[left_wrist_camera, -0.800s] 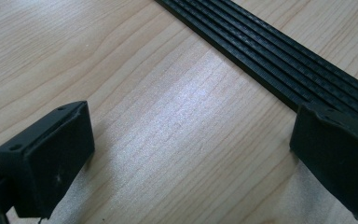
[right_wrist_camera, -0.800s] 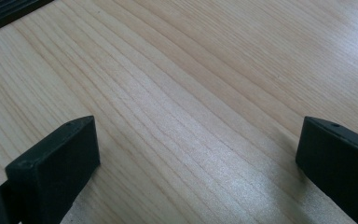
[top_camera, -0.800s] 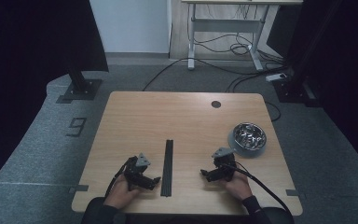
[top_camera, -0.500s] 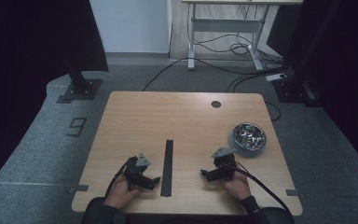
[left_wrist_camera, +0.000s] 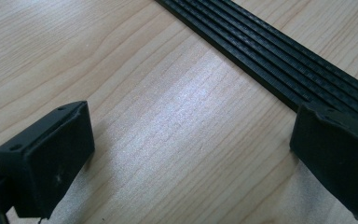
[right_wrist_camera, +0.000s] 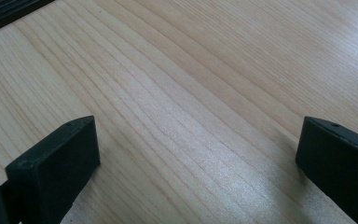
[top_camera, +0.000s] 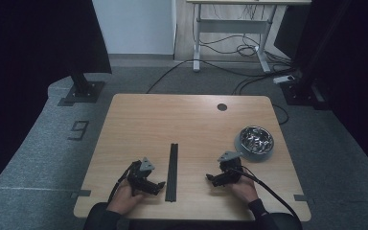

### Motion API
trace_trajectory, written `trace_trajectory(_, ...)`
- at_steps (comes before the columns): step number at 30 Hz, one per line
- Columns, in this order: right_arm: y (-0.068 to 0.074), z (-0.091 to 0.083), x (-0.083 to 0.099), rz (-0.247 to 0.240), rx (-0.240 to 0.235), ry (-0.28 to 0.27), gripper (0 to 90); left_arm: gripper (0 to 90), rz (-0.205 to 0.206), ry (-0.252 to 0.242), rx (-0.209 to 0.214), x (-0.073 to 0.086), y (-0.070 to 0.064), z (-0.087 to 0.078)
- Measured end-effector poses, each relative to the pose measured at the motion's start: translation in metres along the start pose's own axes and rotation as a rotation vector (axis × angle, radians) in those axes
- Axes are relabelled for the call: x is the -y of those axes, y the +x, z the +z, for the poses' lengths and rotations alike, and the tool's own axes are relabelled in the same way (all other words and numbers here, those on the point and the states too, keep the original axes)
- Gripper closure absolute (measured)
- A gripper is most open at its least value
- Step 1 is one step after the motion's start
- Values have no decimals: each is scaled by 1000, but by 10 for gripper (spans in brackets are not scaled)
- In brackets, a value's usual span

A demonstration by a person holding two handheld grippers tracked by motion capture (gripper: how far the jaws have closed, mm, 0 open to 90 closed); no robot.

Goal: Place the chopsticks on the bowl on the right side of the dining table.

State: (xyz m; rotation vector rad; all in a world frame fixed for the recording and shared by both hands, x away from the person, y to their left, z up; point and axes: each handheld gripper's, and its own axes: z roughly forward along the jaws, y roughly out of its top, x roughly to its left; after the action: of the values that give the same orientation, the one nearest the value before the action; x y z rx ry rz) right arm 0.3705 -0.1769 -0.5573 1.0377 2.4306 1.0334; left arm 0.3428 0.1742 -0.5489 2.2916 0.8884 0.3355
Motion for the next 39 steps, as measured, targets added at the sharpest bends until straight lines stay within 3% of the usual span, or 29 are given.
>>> trace_trajectory(9, -2, -2, -2, 10, -16, 27, 0, 0, 0, 0, 0, 0, 0, 0)
trace_trajectory(12, -1, -4, -4, -8, -21, 34, 0, 0, 0, 1, 0, 0, 0, 0)
trace_trajectory(23, 1, -11, -18, 28, -62, 6, 0, 0, -1, 0, -1, 0, 0, 0)
trace_trajectory(39, 17, 2, -38, -26, -78, 28, 0, 0, -1, 0, -1, 0, 0, 0)
